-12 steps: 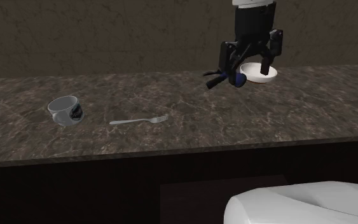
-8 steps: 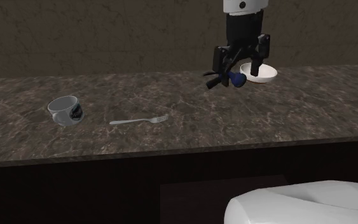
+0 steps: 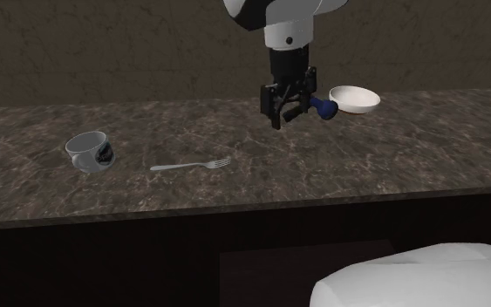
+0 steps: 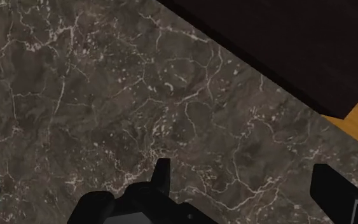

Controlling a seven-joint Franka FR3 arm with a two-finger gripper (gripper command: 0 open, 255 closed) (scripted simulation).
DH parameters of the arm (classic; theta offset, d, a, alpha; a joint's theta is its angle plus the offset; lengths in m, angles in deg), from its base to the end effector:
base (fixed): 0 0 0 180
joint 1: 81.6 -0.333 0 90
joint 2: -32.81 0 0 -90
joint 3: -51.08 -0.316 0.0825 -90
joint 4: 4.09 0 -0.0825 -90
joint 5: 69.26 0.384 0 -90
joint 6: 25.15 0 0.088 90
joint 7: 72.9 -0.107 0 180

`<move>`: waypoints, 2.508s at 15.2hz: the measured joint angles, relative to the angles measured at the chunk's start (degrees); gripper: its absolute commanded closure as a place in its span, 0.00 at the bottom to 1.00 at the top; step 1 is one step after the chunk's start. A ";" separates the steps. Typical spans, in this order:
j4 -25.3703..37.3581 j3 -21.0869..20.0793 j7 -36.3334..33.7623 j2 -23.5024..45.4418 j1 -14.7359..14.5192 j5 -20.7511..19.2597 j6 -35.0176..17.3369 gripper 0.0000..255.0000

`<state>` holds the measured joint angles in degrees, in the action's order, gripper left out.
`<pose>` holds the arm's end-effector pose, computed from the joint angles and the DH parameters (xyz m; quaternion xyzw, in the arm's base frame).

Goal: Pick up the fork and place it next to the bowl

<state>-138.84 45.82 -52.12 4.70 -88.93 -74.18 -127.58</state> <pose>0.3871 0.0822 0.5063 0.9540 0.2908 -0.0425 0.0600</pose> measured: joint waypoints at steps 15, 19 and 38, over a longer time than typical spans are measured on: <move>6.70 -5.92 15.62 22.62 -9.11 1.01 -17.04 0.00; 8.71 -8.14 19.04 28.37 -11.40 0.51 -20.95 0.00; 6.78 -8.73 19.64 32.87 -12.06 -0.93 -27.19 1.00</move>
<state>-132.05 37.09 -32.49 37.57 -100.99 -75.11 -154.77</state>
